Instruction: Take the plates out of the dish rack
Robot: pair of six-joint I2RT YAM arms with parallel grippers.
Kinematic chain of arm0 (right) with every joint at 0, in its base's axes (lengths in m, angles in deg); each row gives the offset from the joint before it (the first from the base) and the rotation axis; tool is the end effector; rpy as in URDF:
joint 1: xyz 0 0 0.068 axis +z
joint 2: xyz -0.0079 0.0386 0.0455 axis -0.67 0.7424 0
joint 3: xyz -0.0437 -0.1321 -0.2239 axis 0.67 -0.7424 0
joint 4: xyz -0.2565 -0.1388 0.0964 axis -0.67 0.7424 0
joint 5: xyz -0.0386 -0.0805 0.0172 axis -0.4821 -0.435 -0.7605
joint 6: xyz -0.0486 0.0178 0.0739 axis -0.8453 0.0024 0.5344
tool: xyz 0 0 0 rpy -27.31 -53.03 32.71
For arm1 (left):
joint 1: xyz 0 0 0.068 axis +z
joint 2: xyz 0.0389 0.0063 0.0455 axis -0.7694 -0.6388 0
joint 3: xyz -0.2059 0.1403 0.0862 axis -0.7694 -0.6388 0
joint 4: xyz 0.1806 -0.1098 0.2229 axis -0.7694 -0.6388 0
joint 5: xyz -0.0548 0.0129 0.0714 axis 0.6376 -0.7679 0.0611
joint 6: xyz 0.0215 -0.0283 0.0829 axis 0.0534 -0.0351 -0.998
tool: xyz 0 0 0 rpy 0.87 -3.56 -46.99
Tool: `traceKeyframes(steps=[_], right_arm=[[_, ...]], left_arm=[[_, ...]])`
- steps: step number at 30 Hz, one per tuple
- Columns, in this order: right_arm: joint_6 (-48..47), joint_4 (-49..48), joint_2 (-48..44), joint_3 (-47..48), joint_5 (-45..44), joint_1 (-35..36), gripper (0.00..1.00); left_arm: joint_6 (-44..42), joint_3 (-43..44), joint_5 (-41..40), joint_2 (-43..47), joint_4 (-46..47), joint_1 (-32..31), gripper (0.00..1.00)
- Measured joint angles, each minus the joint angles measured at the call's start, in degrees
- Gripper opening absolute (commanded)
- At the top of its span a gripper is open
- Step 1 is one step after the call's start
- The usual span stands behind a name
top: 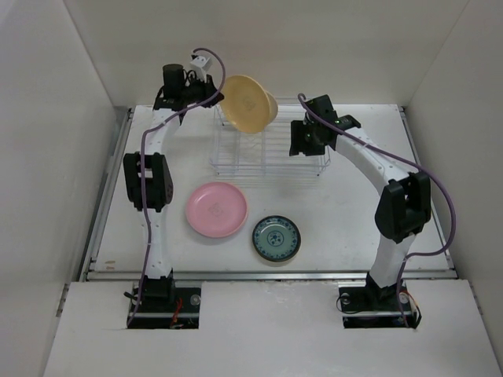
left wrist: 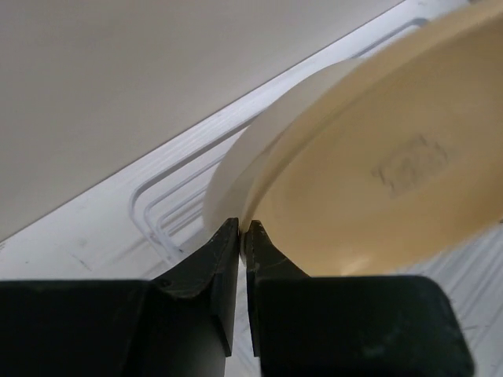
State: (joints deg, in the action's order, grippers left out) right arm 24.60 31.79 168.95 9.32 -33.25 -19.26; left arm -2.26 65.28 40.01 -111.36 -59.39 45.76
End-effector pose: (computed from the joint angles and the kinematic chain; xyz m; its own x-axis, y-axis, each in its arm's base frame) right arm 0.4513 0.1919 0.2431 -0.8133 -0.0109 -0.5817 -0.1604 0.9653 0.2062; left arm 0.6124 -0.1017 0.2878 -0.1378 0.0842 -0.9869 0.7172 0.6956 -0.0408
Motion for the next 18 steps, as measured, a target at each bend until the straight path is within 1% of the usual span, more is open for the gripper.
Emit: traceKeyframes(steps=[6,11,15,18], right_arm=[[0.00,0.00,-0.04,0.00,0.00,0.00,0.63],[0.00,-0.09,-0.37,-0.13,0.02,0.02,0.63],[-0.04,-0.15,-1.14,-0.44,-0.02,0.00,0.63],[-0.07,-0.15,-2.01,-0.46,-0.44,0.02,0.63]], left_arm=[[6.97,0.00,4.35,1.66,0.04,0.15,0.00],[9.44,-0.02,6.14,3.23,-2.36,0.22,0.00],[7.93,-0.02,8.59,5.55,-9.20,0.87,0.00],[4.50,-0.02,11.23,8.22,-17.59,2.38,0.00]])
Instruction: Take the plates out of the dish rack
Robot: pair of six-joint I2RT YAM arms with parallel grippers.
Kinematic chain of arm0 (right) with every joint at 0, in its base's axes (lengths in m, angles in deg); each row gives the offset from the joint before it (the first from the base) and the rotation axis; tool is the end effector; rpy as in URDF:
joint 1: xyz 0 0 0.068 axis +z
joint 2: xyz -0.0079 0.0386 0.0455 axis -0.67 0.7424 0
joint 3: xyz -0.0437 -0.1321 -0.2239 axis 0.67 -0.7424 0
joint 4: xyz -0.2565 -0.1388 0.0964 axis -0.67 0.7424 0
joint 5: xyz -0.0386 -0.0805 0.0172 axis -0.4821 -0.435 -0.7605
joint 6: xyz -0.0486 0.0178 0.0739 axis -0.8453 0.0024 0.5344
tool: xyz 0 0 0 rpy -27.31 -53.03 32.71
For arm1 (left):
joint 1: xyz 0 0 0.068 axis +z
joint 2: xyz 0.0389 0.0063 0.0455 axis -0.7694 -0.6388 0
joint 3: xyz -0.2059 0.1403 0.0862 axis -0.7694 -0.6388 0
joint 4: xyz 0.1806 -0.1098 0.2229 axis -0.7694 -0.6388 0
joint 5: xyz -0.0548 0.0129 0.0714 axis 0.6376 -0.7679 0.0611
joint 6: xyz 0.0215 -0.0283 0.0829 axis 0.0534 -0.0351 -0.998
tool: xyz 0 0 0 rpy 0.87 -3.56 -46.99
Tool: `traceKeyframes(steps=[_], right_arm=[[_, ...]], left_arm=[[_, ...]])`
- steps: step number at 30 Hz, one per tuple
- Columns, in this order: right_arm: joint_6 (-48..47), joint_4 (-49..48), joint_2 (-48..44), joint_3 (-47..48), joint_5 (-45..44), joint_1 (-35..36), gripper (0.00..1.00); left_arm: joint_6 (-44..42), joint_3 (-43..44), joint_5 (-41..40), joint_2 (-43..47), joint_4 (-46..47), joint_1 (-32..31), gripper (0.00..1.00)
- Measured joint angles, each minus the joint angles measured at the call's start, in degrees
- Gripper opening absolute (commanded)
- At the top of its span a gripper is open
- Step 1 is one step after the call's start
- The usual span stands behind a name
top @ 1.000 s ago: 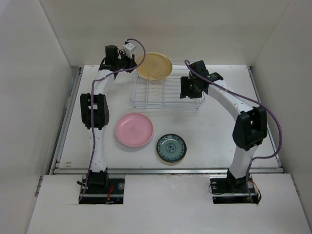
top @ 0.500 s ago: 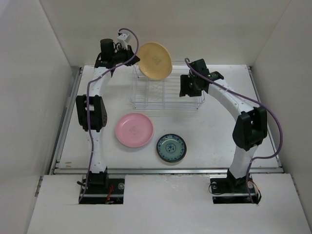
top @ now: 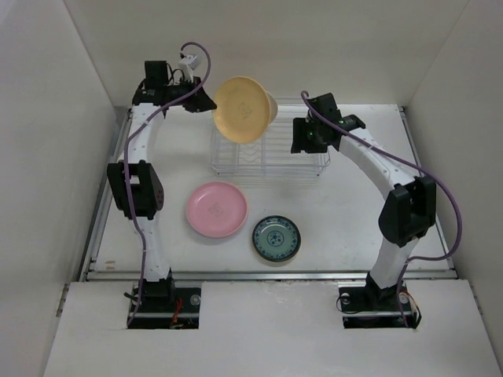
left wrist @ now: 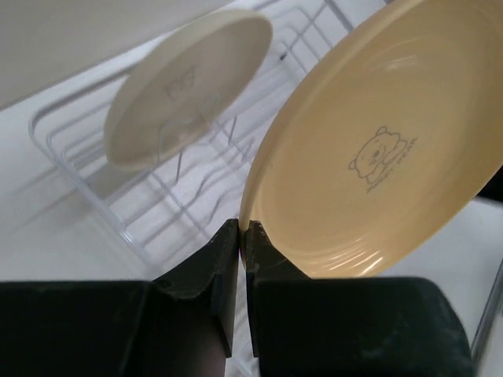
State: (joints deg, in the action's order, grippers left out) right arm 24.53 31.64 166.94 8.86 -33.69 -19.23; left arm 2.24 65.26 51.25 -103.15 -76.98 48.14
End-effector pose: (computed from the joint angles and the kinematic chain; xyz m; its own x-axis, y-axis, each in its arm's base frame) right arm 0.4465 0.1895 0.2565 -0.7955 -0.0050 -0.6059 -0.1634 0.9647 0.2065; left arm 0.5650 -0.0851 0.3353 -0.3499 0.0245 -0.9364 0.7662 0.5826 -0.2711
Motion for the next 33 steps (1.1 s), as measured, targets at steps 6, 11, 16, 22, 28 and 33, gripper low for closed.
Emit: traceKeyframes(steps=[6,11,16,22,28,33], right_arm=[[-0.17,0.11,-1.68,0.94,-1.11,-0.02,0.63],[-0.17,0.31,-0.20,7.23,0.13,-0.02,0.63],[-0.20,0.09,2.03,12.26,1.77,0.13,0.61],[-0.22,0.22,3.37,11.45,2.36,1.84,0.61],[-0.15,0.22,1.90,4.76,2.49,3.74,0.61],[-0.15,0.20,-0.48,0.57,1.62,3.80,0.61]], left_arm=[[-29.99,3.72,-1.53,6.58,-33.46,3.50,0.00],[-51.30,-6.19,-9.05,16.55,-47.50,1.05,0.00],[-58.71,-22.23,-12.31,19.82,-53.11,-1.31,0.00],[-51.25,-31.19,-16.28,18.12,-53.35,-1.53,0.00],[-40.61,-32.76,-16.55,18.01,-47.23,-1.53,0.00],[-34.97,-34.16,-21.46,17.53,-44.04,-1.55,0.00]])
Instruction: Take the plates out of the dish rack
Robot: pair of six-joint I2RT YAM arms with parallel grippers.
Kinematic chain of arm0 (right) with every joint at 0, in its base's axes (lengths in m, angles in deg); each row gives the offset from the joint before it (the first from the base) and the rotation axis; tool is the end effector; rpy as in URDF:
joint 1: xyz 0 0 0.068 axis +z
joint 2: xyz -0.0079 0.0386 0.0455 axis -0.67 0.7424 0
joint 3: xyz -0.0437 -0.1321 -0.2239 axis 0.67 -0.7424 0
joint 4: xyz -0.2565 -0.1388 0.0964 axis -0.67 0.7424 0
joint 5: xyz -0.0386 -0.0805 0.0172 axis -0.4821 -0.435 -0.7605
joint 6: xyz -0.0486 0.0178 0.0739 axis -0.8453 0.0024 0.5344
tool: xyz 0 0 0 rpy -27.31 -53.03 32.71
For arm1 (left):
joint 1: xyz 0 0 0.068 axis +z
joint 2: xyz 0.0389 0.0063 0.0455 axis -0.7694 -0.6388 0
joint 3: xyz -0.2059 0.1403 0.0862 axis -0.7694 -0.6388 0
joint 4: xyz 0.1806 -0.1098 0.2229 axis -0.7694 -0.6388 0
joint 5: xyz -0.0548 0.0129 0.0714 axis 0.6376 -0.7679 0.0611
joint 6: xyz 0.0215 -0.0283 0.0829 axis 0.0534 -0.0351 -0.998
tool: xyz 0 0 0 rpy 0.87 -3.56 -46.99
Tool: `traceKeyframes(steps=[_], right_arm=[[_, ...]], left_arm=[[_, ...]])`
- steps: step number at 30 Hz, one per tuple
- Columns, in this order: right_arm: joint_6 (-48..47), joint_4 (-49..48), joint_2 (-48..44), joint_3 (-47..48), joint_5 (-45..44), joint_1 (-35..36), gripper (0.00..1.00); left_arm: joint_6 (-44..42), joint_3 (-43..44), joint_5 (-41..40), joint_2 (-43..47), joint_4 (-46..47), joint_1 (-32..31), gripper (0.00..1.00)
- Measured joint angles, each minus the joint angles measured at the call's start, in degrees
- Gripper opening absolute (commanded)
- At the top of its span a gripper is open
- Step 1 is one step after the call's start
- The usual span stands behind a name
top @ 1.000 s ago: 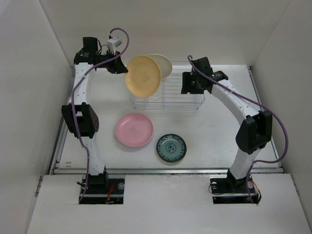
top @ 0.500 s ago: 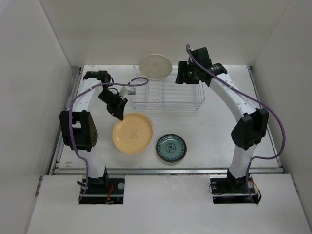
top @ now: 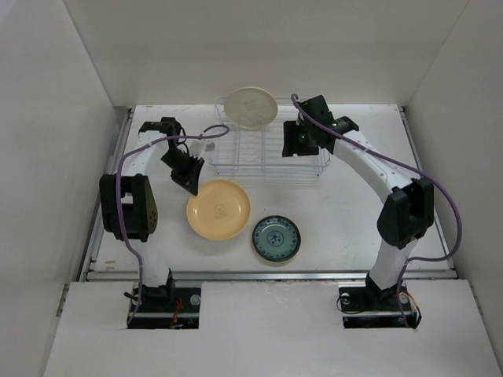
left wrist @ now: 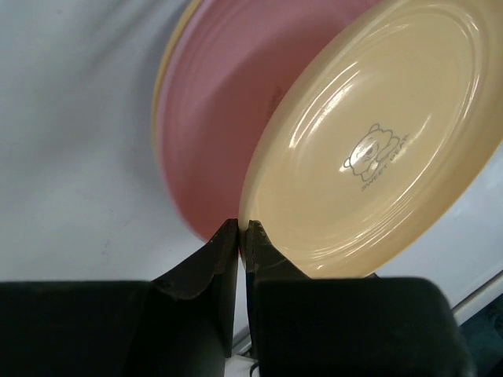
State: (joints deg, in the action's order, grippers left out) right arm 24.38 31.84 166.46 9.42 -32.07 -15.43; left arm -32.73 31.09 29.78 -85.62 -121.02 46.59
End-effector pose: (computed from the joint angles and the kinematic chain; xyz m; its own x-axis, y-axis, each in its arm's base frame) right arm 0.4313 0.2204 0.2640 -0.7897 -0.0589 -0.6107 -0.2471 0.9417 0.2286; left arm 0.4014 -0.0674 0.1836 -0.7249 0.5531 -0.4106 0.6835 0.6514 -0.3294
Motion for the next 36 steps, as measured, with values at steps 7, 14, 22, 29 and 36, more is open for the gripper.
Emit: traceKeyframes(steps=[7,14,22,29,36], right_arm=[[0.00,-0.33,-2.08,-0.17,-0.63,-0.02,0.61],[-0.24,-0.28,-1.75,1.49,-0.55,-0.02,0.73],[-5.75,-2.67,9.51,22.10,-1.22,-0.02,0.78],[-9.92,-16.87,22.51,34.12,-2.69,-0.02,0.79],[-12.28,-28.92,33.57,37.83,-5.25,-0.02,0.93]], left_arm=[[2.95,-0.17,-4.98,-0.61,1.60,0.04,0.24],[4.52,-0.66,-5.97,-0.61,1.36,0.02,1.00],[5.03,-0.61,-7.37,-0.57,-0.04,0.09,1.00],[7.08,3.23,-9.33,1.31,-0.85,2.38,1.00],[12.59,14.84,-12.87,3.43,-1.77,5.88,1.00]])
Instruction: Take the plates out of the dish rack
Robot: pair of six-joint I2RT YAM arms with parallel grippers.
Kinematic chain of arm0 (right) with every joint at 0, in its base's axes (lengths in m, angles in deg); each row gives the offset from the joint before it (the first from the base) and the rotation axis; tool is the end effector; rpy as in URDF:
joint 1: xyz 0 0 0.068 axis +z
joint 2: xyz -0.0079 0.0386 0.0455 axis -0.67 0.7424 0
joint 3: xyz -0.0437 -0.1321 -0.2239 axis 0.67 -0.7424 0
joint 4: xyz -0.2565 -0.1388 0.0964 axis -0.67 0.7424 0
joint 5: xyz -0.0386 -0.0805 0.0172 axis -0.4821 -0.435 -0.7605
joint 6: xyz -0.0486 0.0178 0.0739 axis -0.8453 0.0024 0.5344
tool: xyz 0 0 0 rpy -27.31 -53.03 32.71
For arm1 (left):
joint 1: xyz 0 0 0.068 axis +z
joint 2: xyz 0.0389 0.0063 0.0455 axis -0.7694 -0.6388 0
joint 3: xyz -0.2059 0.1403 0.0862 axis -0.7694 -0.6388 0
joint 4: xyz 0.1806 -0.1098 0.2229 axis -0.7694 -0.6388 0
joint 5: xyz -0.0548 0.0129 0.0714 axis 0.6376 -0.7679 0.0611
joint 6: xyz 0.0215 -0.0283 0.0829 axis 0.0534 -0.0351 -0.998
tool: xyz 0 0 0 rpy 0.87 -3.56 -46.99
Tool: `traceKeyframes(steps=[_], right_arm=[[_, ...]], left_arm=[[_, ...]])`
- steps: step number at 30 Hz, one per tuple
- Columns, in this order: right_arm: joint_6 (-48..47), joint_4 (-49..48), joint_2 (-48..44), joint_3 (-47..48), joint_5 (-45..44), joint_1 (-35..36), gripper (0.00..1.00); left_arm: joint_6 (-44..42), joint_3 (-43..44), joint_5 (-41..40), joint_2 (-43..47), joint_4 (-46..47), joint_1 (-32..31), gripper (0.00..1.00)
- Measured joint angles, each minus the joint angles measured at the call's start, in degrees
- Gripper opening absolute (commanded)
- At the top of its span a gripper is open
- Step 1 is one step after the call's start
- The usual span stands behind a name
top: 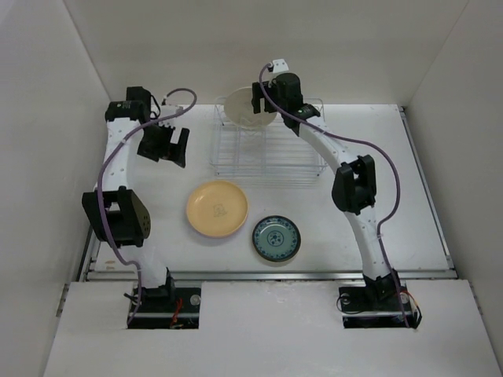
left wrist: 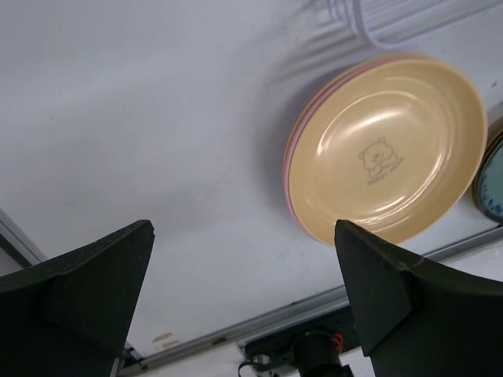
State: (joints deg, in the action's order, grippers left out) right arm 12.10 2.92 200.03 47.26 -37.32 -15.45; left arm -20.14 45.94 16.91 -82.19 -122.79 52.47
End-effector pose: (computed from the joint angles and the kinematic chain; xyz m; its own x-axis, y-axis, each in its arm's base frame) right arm 0.5871 0.2900 0.2834 -0.2855 -0.0403 -0.9575 -0.3824 0.9209 0.0752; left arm 0.4288 -0.0086 0.2869 -0.7980 0.3484 -0.4917 0.4460 0.8902 -0.0931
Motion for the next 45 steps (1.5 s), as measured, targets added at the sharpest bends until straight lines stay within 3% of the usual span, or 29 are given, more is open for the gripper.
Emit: traceKeyframes(steps=[4,7,8,16,23,28,31,33,37,43,45], right_arm=[[-0.66,-3.58,3.76,0.44,-1.49,-0.33,0.93],[-0.87,-4.94,5.44,1.57,-1.53,-0.76,0.87],[-0.98,-5.55,5.77,1.84,-1.20,-0.94,0.77],[-2.64,-9.53,6.10,2.16,0.35,-1.90,0.29],[-4.96,-11.15,5.27,0.28,0.81,-1.95,0.00],[-5.70,-11.23,4.02,-1.31,0.81,-1.95,0.00],[-6.25,-11.47,3.37,-1.81,0.83,-1.97,0.62],[-7.08,-12.04,3.02,-2.27,0.55,-1.97,0.81],[-9.01,-13.14,3.04,-2.14,-0.52,-1.97,0.87],[-10.64,-14.62,6.91,4.20,-1.05,-2.29,0.87],[-10.88,-15.15,8.33,5.22,-0.98,-2.34,0.83]], left_arm=[[1.99,4.83,5.25,0.09,-0.66,2.99,1.00],[3.96,7.37,8.61,-0.92,-3.26,5.42,1.00],[4.07,8.74,9.14,-1.51,-4.17,6.21,1.00],[-2.40,10.84,7.48,0.70,-3.96,8.61,1.00],[-3.04,6.34,-8.22,11.06,5.01,4.35,1.00],[2.62,6.36,-17.14,11.13,8.72,4.61,1.00],[3.98,6.27,-18.91,10.82,9.92,4.70,1.00],[4.28,6.14,-19.50,10.82,10.29,4.70,1.00],[4.44,6.14,-20.02,10.64,10.49,4.68,1.00],[4.02,5.97,-20.65,10.60,11.74,4.68,1.00],[3.98,5.20,-21.53,10.67,12.98,4.68,1.00]])
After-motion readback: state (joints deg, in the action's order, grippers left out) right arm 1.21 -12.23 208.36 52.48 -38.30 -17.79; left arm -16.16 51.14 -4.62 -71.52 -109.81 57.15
